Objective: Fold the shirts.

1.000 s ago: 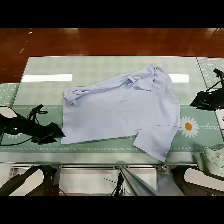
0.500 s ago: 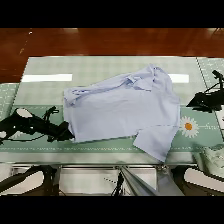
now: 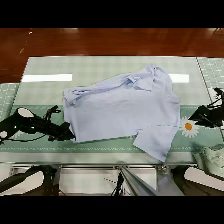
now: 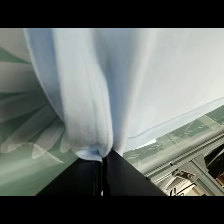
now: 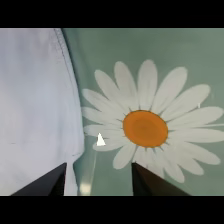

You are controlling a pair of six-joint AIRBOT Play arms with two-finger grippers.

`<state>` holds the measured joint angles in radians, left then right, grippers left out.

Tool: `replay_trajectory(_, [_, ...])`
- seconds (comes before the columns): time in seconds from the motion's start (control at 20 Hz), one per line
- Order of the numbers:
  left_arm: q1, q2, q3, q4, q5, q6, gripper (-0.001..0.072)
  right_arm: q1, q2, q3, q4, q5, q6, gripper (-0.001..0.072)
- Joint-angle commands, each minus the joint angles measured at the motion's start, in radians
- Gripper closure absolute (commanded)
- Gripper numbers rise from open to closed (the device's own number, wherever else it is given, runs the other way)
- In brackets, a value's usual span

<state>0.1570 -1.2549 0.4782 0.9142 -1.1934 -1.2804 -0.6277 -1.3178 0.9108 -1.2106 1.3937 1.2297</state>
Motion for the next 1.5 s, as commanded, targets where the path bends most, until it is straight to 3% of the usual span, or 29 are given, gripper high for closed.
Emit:
replay_trajectory(0.0, [-0.001, 0.003, 0.0, 0.001, 0.005, 0.016, 0.0683, -0.002, 0.002, -0.092, 0.116, -0.047, -0.046, 0.022])
replay_trajectory(0.3, [-0.001, 0.003, 0.002, 0.0, 0.008, 0.016, 0.0683, 0.145, 0.001, -0.235, 0.134, -0.234, 0.01, 0.0232])
replay_trajectory(0.35, [-0.001, 0.003, 0.008, 0.0, 0.008, 0.016, 0.0683, 0.174, 0.002, -0.246, 0.143, -0.243, 0.01, 0.0337])
replay_trajectory(0.45, [0.0, 0.005, 0.045, -0.008, -0.006, 0.018, 0.0684, 0.217, 0.002, -0.236, 0.187, -0.202, -0.013, 0.0663])
replay_trajectory(0.5, [0.0, 0.016, 0.078, -0.007, -0.013, 0.021, 0.0684, 0.23, 0.012, -0.213, 0.242, -0.145, -0.066, 0.0684])
replay_trajectory(0.6, [0.0, 0.091, 0.187, -0.011, -0.011, 0.003, 0.0684, 0.245, 0.079, -0.126, 0.414, -0.007, -0.252, 0.0684])
replay_trajectory(0.65, [0.0, 0.147, 0.259, -0.016, -0.011, 0.005, 0.0684, 0.249, 0.137, -0.058, 0.488, 0.029, -0.293, 0.0685])
replay_trajectory(0.75, [0.0, 0.294, 0.446, -0.017, 0.008, 0.005, 0.0684, 0.249, 0.275, 0.108, 0.538, -0.033, -0.287, 0.0685])
replay_trajectory(1.0, [0.0, 0.63, 0.917, 0.0, 0.345, -0.006, 0.0685, 0.248, 0.587, 0.511, 0.475, -0.558, -0.195, 0.0686])
replay_trajectory(1.1, [0.0, 0.695, 1.027, 0.016, 0.376, -0.007, 0.0685, 0.248, 0.656, 0.603, 0.418, -0.66, -0.148, 0.0687])
replay_trajectory(1.35, [0.0, 0.809, 1.12, 0.022, 0.346, -0.007, 0.0685, 0.248, 0.746, 0.73, 0.227, -0.565, 0.011, 0.0686])
replay_trajectory(1.45, [0.0, 0.843, 1.131, 0.064, 0.314, -0.048, 0.0686, 0.248, 0.763, 0.775, 0.131, -0.487, 0.079, 0.0686])
